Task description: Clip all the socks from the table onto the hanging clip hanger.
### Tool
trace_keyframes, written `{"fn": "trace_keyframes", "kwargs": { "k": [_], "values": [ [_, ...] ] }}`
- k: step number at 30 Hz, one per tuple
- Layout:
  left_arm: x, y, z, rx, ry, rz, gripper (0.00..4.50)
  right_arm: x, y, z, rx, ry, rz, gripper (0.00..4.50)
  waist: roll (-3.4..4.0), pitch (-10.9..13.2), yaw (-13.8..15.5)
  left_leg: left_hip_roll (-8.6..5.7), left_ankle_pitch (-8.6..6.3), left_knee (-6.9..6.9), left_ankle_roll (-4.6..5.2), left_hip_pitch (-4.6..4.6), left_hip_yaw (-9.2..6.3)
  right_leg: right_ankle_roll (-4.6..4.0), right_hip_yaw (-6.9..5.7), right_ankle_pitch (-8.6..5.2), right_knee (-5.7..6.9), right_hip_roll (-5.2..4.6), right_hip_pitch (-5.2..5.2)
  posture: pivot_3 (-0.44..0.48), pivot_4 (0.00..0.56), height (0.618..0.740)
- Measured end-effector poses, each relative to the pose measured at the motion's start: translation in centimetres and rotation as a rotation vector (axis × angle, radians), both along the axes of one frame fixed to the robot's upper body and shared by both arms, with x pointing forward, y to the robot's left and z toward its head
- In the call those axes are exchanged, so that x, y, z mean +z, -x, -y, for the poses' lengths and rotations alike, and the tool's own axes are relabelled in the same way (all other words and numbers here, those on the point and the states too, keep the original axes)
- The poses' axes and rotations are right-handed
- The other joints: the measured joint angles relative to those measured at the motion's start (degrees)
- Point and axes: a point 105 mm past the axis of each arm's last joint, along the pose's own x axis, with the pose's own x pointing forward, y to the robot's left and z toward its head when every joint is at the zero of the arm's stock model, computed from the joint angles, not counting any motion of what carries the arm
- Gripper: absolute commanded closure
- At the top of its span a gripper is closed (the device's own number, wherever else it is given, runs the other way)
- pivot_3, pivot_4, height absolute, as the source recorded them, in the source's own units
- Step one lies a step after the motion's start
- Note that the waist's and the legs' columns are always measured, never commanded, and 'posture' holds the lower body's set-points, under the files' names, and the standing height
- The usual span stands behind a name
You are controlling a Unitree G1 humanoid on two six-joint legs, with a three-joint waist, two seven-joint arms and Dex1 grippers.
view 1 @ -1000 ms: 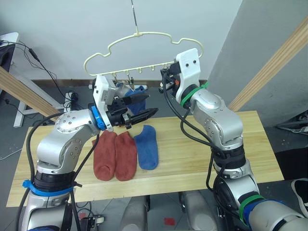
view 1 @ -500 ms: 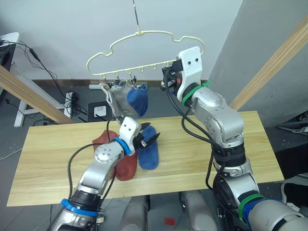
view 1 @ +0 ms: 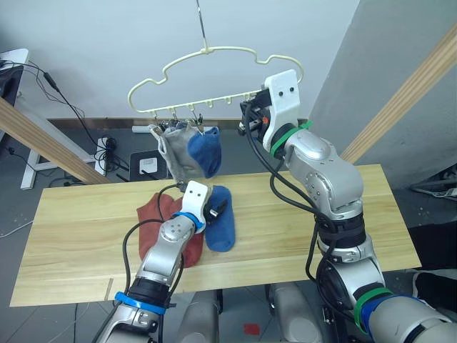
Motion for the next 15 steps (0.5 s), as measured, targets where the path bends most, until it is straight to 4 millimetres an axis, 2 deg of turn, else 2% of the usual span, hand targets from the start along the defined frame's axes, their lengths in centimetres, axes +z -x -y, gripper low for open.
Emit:
{"fn": "trace_keyframes", "kwargs": {
  "k": [9, 10, 15],
  "values": [
    [-0.33, -0.02, 0.32, -0.008, -0.005, -0.014, 4.36, -0.04, 0.16, -0.12, 0.012, -0.005, -0.011, 4.50, 0.00, 0.0, 0.0, 0.01, 0.00, 0.00, 0.00, 0.04, -0.01, 0.00, 0.00, 0.00, 0.08, 0.00, 0.01, -0.111, 0.355, 0.740],
    [-0.35, -0.05, 0.31, -0.009, -0.010, -0.013, 4.49, -0.04, 0.16, -0.11, 0.013, -0.005, -0.012, 4.50, 0.00, 0.0, 0.0, 0.01, 0.00, 0.00, 0.00, 0.05, 0.00, 0.00, 0.01, 0.00, 0.09, 0.00, 0.01, -0.111, 0.355, 0.740],
    [-0.39, 0.03, 0.43, -0.033, -0.019, 0.023, 4.49, -0.09, 0.20, -0.13, 0.016, -0.006, -0.017, 4.50, 0.00, 0.0, 0.0, 0.01, 0.00, 0.00, 0.00, 0.05, 0.00, 0.00, 0.01, 0.00, 0.10, 0.00, 0.01, -0.118, 0.355, 0.740]
  ]
}}
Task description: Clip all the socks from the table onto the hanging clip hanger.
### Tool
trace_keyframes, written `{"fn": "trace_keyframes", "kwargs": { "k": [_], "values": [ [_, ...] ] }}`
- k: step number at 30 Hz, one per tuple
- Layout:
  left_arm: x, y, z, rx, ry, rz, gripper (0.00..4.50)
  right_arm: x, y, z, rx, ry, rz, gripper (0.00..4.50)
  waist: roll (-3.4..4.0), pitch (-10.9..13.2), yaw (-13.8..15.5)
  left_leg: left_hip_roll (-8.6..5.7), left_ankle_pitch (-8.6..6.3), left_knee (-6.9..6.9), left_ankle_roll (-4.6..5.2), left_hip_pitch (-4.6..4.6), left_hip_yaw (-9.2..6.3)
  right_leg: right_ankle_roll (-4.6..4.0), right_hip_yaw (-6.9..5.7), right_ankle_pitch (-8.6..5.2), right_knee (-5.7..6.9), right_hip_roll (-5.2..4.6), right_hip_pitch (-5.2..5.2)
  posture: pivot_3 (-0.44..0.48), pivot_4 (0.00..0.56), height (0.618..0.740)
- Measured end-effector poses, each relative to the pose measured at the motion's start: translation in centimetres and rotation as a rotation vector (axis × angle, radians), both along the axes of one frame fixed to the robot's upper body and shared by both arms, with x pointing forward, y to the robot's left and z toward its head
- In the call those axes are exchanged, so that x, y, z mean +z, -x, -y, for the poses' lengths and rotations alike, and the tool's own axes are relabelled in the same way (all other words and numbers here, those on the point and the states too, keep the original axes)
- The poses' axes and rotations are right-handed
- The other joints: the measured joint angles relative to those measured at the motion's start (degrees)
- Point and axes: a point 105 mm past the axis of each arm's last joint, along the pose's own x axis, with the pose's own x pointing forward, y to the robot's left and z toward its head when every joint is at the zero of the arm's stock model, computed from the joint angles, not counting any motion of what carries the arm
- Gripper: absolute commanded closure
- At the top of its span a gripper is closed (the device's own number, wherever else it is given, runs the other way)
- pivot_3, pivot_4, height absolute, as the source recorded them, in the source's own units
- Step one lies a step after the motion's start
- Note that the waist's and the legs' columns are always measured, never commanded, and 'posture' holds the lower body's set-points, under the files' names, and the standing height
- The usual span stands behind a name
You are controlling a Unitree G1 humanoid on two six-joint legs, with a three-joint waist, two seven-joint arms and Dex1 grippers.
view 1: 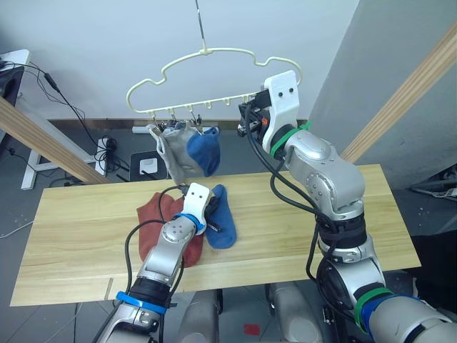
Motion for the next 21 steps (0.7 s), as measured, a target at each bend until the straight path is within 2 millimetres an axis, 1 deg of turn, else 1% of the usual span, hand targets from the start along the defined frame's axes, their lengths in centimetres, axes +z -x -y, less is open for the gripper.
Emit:
{"fn": "trace_keyframes", "kwargs": {
  "k": [2, 4, 7, 8, 9, 11, 13, 16, 21],
  "values": [
    [0.1, 0.1, 0.3, -0.043, -0.012, 0.027, 4.49, 0.0, 0.0, 0.0, 0.000, 0.000, 0.000, 4.50, 0.00, 0.0, 0.0, 0.00, 0.00, 0.00, 0.00, -0.02, 0.00, 0.00, 0.00, 0.00, -0.02, 0.00, -0.01, -0.120, 0.354, 0.740],
    [1.0, -0.1, 1.3, -0.114, -0.003, 0.078, 4.49, 0.0, 0.0, 0.1, -0.003, 0.001, -0.001, 4.50, 0.00, 0.0, 0.0, 0.00, 0.00, 0.00, 0.00, -0.05, -0.01, 0.00, -0.01, 0.00, -0.03, -0.01, -0.03, -0.121, 0.352, 0.740],
    [5.3, -1.1, 3.2, -0.244, 0.005, 0.258, 4.49, 0.0, 0.1, 0.0, 0.001, 0.002, -0.003, 4.50, 0.00, 0.0, 0.2, 0.00, 0.01, 0.02, -0.01, -0.16, -0.05, 0.00, -0.07, 0.00, -0.07, -0.02, -0.07, -0.121, 0.352, 0.740],
    [6.9, -1.3, 3.7, -0.287, 0.009, 0.325, 4.49, 0.0, 0.1, 0.1, 0.001, 0.001, -0.002, 4.50, 0.00, 0.0, 0.2, -0.01, 0.00, 0.02, -0.01, -0.16, -0.03, 0.00, -0.05, 0.00, -0.09, -0.03, -0.07, -0.121, 0.352, 0.740],
    [8.2, -1.3, 4.1, -0.326, 0.009, 0.378, 4.49, 0.1, 0.2, 0.1, 0.001, 0.000, 0.000, 4.50, 0.00, 0.0, 0.1, -0.01, 0.00, 0.02, -0.01, -0.17, -0.02, 0.00, -0.05, 0.00, -0.14, -0.03, -0.07, -0.125, 0.349, 0.740],
    [10.4, -1.2, 4.8, -0.399, -0.014, 0.486, 4.49, 0.2, 0.3, 0.0, 0.007, -0.006, -0.002, 4.50, 0.00, 0.0, -0.1, 0.00, 0.00, -0.03, -0.01, -0.21, -0.01, 0.01, -0.05, 0.01, -0.27, -0.03, -0.09, -0.126, 0.349, 0.740],
    [12.0, -1.1, 5.1, -0.445, -0.049, 0.577, 4.49, 0.3, 0.4, 0.0, 0.014, -0.012, -0.003, 4.50, 0.00, 0.0, -0.6, 0.00, 0.00, -0.07, 0.00, -0.22, -0.01, 0.01, -0.06, 0.01, -0.32, -0.03, -0.11, -0.126, 0.349, 0.740],
    [13.0, -0.9, 5.0, -0.478, -0.110, 0.663, 4.49, 0.4, 0.6, 0.0, 0.027, -0.024, -0.004, 4.50, 0.00, 0.0, -1.1, -0.01, -0.01, -0.08, 0.00, -0.26, -0.01, 0.01, -0.06, 0.01, -0.35, -0.03, -0.15, -0.124, 0.349, 0.740],
    [13.8, -0.8, 4.9, -0.482, -0.156, 0.756, 4.49, 0.3, 0.7, -0.1, 0.033, -0.025, -0.015, 4.50, 0.00, 0.0, -1.2, -0.02, -0.01, -0.05, 0.01, -0.27, -0.03, 0.02, -0.07, 0.01, -0.31, -0.04, -0.15, -0.122, 0.348, 0.740]
  ]
}}
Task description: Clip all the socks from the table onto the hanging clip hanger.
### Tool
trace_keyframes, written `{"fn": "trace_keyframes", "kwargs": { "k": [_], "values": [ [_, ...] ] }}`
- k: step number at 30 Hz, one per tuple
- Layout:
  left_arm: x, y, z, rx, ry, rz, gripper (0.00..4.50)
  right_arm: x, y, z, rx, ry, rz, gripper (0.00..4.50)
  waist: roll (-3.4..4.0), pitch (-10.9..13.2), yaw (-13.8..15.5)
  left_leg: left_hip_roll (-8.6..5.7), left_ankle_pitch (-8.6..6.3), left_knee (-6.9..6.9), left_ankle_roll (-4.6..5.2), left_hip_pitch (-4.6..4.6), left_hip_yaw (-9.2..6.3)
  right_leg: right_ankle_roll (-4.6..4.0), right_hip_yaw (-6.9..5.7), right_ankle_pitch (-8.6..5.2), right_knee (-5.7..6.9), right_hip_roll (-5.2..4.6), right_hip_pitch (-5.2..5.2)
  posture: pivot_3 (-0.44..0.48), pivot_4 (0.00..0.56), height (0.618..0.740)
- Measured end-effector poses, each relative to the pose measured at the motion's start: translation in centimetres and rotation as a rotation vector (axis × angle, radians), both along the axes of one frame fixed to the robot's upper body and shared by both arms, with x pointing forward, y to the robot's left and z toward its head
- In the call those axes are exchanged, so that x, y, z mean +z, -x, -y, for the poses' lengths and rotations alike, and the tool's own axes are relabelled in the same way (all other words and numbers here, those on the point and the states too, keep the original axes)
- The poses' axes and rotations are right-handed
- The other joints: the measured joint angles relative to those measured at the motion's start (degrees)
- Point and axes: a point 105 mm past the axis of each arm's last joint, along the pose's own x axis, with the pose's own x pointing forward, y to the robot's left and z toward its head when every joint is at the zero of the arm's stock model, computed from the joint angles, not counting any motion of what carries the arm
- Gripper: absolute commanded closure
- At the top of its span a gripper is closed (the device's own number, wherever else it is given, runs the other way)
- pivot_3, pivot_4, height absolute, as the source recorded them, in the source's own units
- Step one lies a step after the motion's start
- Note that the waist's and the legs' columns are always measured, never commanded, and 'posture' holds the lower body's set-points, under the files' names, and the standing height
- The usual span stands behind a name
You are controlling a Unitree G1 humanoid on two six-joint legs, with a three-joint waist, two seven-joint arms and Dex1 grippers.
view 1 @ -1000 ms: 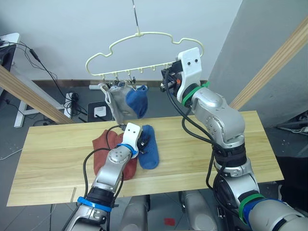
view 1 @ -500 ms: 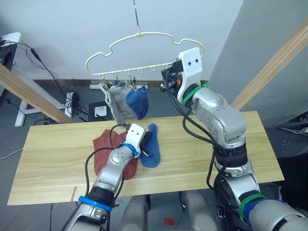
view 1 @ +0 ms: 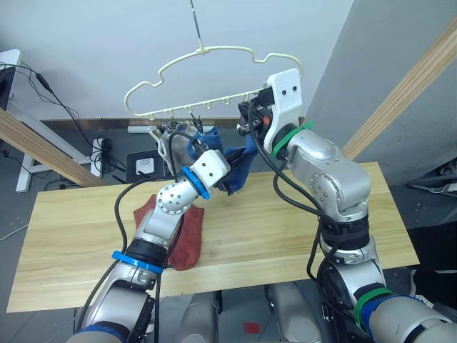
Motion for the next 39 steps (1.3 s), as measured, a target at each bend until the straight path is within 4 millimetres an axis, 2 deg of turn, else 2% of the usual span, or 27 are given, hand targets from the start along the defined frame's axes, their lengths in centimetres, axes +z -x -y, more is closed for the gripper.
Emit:
{"fn": "trace_keyframes", "kwargs": {
  "k": [11, 18, 26, 29, 32, 33, 39],
  "values": [
    [-0.5, -0.9, -1.4, 0.083, -0.021, 0.044, 4.49, 0.0, 0.0, 0.0, 0.005, -0.001, -0.003, 4.50, 0.00, 0.0, 0.0, -0.02, 0.00, 0.01, 0.00, -0.01, -0.02, 0.01, 0.00, 0.01, 0.00, 0.00, 0.00, -0.121, 0.345, 0.740],
    [1.5, -1.3, -1.1, 0.081, 0.008, 0.101, 4.49, -0.1, 0.2, -0.3, 0.025, -0.006, -0.016, 4.50, 0.00, 0.0, 0.0, -0.03, 0.00, 0.02, 0.00, -0.02, -0.01, 0.01, 0.00, 0.01, 0.00, 0.00, -0.01, -0.120, 0.350, 0.740],
    [1.4, -1.4, -1.4, 0.095, 0.019, 0.097, 4.49, -0.2, 0.3, -0.3, 0.027, -0.003, -0.022, 4.50, 0.00, 0.0, -0.1, -0.03, 0.00, 0.02, 0.00, -0.02, -0.01, 0.01, 0.00, 0.01, 0.01, 0.00, -0.02, -0.120, 0.352, 0.740],
    [1.3, -1.5, -1.5, 0.100, 0.019, 0.092, 4.50, -0.2, 0.3, -0.2, 0.022, -0.008, -0.026, 3.72, 0.00, 0.0, -0.1, -0.02, 0.00, 0.02, 0.00, -0.02, -0.01, 0.01, 0.00, 0.01, 0.01, 0.00, -0.02, -0.118, 0.352, 0.740],
    [1.1, -1.7, -1.6, 0.099, 0.025, 0.077, 4.50, -0.4, 0.2, -0.1, 0.015, -0.008, -0.033, 2.52, 0.00, 0.0, -0.1, -0.03, 0.00, 0.02, 0.00, -0.03, -0.01, 0.01, 0.00, 0.01, 0.01, 0.00, -0.03, -0.118, 0.354, 0.740],
    [1.1, -1.6, -1.6, 0.090, 0.031, 0.067, 4.26, -0.4, 0.2, 0.0, 0.011, -0.007, -0.034, 2.17, 0.00, 0.0, -0.1, -0.03, 0.00, 0.02, 0.00, -0.04, -0.01, 0.01, 0.00, 0.01, 0.01, 0.00, -0.03, -0.118, 0.354, 0.740],
    [0.7, -1.0, -1.0, 0.021, 0.083, -0.014, 2.58, -1.1, -0.1, 0.9, -0.016, 0.016, -0.050, 2.17, 0.00, 0.0, -0.1, -0.02, 0.00, 0.02, 0.00, -0.05, -0.01, 0.01, -0.01, 0.01, -0.01, 0.00, -0.03, -0.121, 0.355, 0.740]
  ]
}}
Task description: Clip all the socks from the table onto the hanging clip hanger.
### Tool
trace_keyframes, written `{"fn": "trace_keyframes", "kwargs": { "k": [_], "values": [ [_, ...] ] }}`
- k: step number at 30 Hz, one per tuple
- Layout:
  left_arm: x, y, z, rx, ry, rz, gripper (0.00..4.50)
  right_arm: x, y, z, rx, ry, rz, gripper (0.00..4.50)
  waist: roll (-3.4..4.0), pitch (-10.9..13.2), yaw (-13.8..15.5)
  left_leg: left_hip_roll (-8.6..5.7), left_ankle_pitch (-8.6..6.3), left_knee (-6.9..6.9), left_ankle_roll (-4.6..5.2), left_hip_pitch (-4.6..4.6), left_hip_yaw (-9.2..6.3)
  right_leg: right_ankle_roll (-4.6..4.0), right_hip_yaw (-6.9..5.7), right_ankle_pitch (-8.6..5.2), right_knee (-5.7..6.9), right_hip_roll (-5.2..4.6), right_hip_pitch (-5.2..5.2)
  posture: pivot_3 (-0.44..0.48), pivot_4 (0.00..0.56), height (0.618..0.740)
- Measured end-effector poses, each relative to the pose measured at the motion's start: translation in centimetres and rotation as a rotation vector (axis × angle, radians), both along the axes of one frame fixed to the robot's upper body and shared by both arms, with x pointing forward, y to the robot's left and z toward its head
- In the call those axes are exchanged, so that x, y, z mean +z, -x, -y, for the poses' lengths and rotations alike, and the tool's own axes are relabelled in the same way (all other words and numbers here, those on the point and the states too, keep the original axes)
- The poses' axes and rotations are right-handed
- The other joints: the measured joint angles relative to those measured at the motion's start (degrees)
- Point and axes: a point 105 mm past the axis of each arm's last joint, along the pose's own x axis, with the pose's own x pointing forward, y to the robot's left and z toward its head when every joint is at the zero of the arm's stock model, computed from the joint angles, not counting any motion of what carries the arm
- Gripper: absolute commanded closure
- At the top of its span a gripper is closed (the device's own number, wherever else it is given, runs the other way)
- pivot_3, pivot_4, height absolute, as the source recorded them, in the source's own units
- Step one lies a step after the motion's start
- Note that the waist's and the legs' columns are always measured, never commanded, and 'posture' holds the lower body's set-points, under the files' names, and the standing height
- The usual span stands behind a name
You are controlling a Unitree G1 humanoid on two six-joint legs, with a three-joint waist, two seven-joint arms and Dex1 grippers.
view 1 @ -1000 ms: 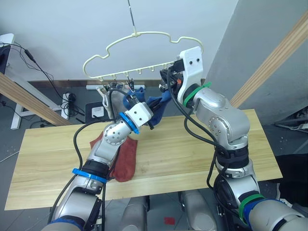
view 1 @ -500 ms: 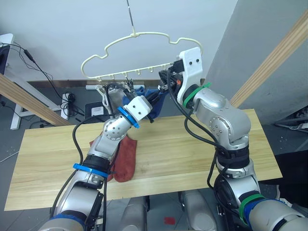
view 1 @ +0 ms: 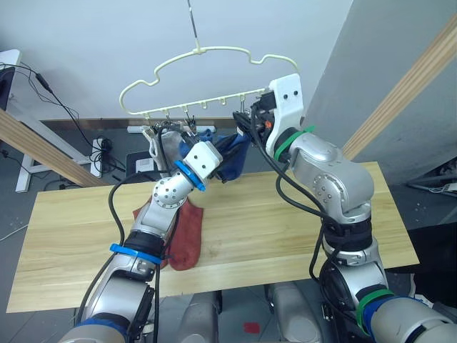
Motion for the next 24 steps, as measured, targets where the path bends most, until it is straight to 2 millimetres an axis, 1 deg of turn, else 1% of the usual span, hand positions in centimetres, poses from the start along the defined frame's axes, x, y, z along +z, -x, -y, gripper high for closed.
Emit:
{"fn": "trace_keyframes", "kwargs": {
  "k": [2, 4, 7, 9, 13, 15, 19, 24],
  "values": [
    [-0.1, 0.0, -0.1, -0.002, 0.011, -0.024, 2.03, -0.1, 0.2, 0.3, -0.003, 0.006, 0.005, 2.17, 0.00, 0.0, 0.0, 0.00, 0.00, 0.00, 0.00, 0.00, 0.00, 0.00, 0.00, 0.00, 0.01, 0.00, 0.00, -0.125, 0.354, 0.740],
    [-0.1, 0.1, -0.5, 0.012, 0.045, -0.054, 2.03, -0.1, 0.4, 0.6, 0.000, 0.016, 0.009, 2.17, 0.00, 0.0, -0.1, 0.00, 0.00, 0.00, 0.00, 0.00, 0.00, 0.00, 0.02, 0.00, 0.01, 0.00, 0.00, -0.126, 0.356, 0.740],
    [0.1, 0.4, -1.8, 0.021, 0.126, -0.147, 2.03, 0.2, 1.1, 1.2, 0.014, 0.041, 0.032, 2.17, 0.00, 0.0, -0.1, 0.02, 0.00, 0.00, 0.00, -0.02, 0.00, 0.00, 0.01, 0.00, 0.00, 0.00, -0.01, -0.123, 0.357, 0.740],
    [-0.2, 1.3, -2.2, -0.013, 0.130, -0.220, 2.03, 0.5, 1.6, 1.5, 0.023, 0.055, 0.049, 2.17, 0.00, 0.0, -0.1, 0.03, 0.00, -0.02, 0.00, -0.02, -0.02, 0.00, 0.00, 0.00, -0.03, 0.01, -0.01, -0.119, 0.359, 0.740],
    [-0.6, 3.5, -3.0, -0.110, 0.094, -0.392, 2.03, 0.1, 2.3, 2.5, 0.029, 0.088, 0.061, 2.17, 0.02, 0.0, 0.0, 0.03, -0.01, -0.02, 0.01, -0.04, -0.04, 0.00, 0.00, 0.00, -0.02, 0.01, 0.00, -0.115, 0.361, 0.740],
    [0.1, 4.0, -3.5, -0.138, 0.093, -0.459, 2.03, 0.1, 2.6, 2.8, 0.033, 0.088, 0.067, 2.17, 0.02, 0.0, 0.1, 0.04, -0.01, 0.00, 0.02, -0.03, -0.07, 0.00, -0.03, 0.00, -0.01, 0.03, 0.02, -0.110, 0.360, 0.740],
    [2.0, 4.1, -4.7, -0.159, 0.136, -0.532, 2.03, -0.1, 2.5, 3.5, 0.010, 0.091, 0.066, 2.17, 0.02, 0.0, 0.1, 0.03, 0.01, 0.02, 0.04, -0.03, -0.05, 0.04, -0.02, 0.02, 0.00, 0.06, 0.02, -0.105, 0.359, 0.740],
    [3.9, 4.3, -4.5, -0.209, 0.140, -0.553, 2.03, -0.1, 1.8, 3.7, -0.021, 0.088, 0.066, 2.17, 0.01, 0.0, 0.1, 0.03, 0.01, 0.00, 0.04, -0.04, -0.02, 0.04, -0.01, 0.02, -0.05, 0.06, 0.01, -0.098, 0.357, 0.740]
  ]
}}
